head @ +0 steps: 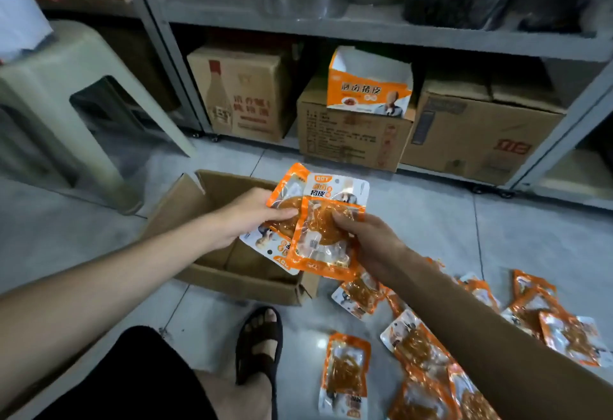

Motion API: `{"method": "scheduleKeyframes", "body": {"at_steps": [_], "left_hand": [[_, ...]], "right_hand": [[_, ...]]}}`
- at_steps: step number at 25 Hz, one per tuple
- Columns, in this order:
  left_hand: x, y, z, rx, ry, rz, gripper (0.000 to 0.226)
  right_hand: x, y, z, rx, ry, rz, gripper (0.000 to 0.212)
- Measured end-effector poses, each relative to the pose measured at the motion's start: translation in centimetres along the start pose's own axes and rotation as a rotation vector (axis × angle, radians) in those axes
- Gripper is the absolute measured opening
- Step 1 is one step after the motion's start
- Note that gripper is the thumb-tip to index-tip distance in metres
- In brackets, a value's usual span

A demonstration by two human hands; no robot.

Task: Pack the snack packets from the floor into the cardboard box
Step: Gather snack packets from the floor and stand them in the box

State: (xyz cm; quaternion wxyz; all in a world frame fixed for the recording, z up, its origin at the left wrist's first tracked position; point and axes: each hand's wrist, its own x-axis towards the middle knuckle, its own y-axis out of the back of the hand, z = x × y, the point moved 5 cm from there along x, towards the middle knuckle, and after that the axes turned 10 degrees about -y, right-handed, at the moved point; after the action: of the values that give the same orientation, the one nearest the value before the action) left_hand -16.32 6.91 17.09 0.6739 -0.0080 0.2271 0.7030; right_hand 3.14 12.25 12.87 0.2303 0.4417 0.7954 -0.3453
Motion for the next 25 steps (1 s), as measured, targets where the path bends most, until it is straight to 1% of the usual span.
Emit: {"method": "scheduleKeyframes", "body": {"at_steps": [1,3,4,5,6,7,8,9,10,11,12,13,14,15,16,17,18,19,20,21,22,24,25], "left_hand": [[0.8,0.9,-2.1,-0.002,0.023,0.047,0.02],[2.4,3.6,-7.2,-0.05,0.071,0.214,0.021],[2.9,4.9,-9.6,-0.1,0.095,0.3,0.021],[3.2,6.1,-11.7,-0.167,0.12,0.372,0.021],[3.6,7.2,-13.5,-0.217,0.144,0.423,0.021],[4.0,8.1,-15.0,-0.25,0.17,0.461,0.021],[4.6,9.0,-16.5,-0.263,0.193,0.492,0.022],[5.1,9.9,-17.8,-0.258,0.207,0.523,0.022],[5.7,10.6,-18.9,-0.224,0.216,0.547,0.022],[6.5,11.2,-20.0,-0.18,0.223,0.559,0.021],[7.3,11.5,-21.2,-0.139,0.237,0.548,0.021],[8.0,11.5,-22.3,-0.116,0.262,0.521,0.021],[8.8,11.2,-23.3,-0.11,0.303,0.484,0.023],[9.6,10.9,-24.6,-0.124,0.35,0.458,0.024],[10.2,10.5,-25.8,-0.158,0.402,0.439,0.027],[10.5,9.9,-26.7,-0.21,0.452,0.424,0.029],[10.8,9.4,-27.3,-0.259,0.494,0.406,0.031],[11.3,9.0,-27.8,-0.284,0.519,0.393,0.028],[11.4,8.7,-28.2,-0.281,0.535,0.381,0.02],[11.3,8.5,-28.2,-0.259,0.549,0.375,0.011],[11.3,8.5,-28.1,-0.234,0.549,0.368,0.008],[11.4,8.3,-27.7,-0.207,0.549,0.356,0.006],[11.4,8.3,-27.7,-0.196,0.554,0.353,0.012]], "right_hand": [[1.8,-0.5,0.8,-0.036,-0.025,0.019,0.029],[5.8,-1.4,1.9,-0.132,-0.076,0.063,0.028],[7.5,-1.8,1.6,-0.196,-0.067,0.08,0.027],[9.3,-2.4,0.7,-0.292,-0.019,0.092,0.025],[11.2,-3.2,-0.8,-0.449,0.069,0.107,0.021],[12.9,-4.4,-2.6,-0.69,0.184,0.126,0.018],[14.8,-6.0,-4.1,-1.005,0.305,0.149,0.016],[16.4,-8.0,-4.9,-1.347,0.417,0.132,0.021],[17.9,-10.2,-4.8,-1.668,0.485,0.045,0.025],[19.7,-12.0,-3.7,-1.932,0.499,-0.082,0.028],[21.3,-13.1,-2.0,-2.147,0.461,-0.207,0.028],[22.9,-13.6,0.1,-2.325,0.383,-0.301,0.028],[24.9,-13.3,2.6,-2.472,0.262,-0.348,0.029],[26.9,-12.6,4.9,-2.576,0.119,-0.363,0.029],[28.7,-11.6,7.2,-2.608,-0.001,-0.35,0.029],[30.0,-10.7,9.2,-2.599,-0.056,-0.33,0.026],[30.8,-10.0,10.6,-2.594,-0.015,-0.337,0.023],[31.3,-9.3,11.6,-2.65,0.056,-0.393,0.024],[31.4,-8.7,12.6,-2.723,0.086,-0.47,0.028],[31.2,-8.1,13.5,-2.77,0.109,-0.513,0.032],[31.0,-7.9,14.1,-2.805,0.149,-0.547,0.034],[30.8,-7.8,14.6,-2.831,0.279,-0.515,0.037],[30.8,-8.1,14.6,-2.817,0.339,-0.479,0.039]]}}
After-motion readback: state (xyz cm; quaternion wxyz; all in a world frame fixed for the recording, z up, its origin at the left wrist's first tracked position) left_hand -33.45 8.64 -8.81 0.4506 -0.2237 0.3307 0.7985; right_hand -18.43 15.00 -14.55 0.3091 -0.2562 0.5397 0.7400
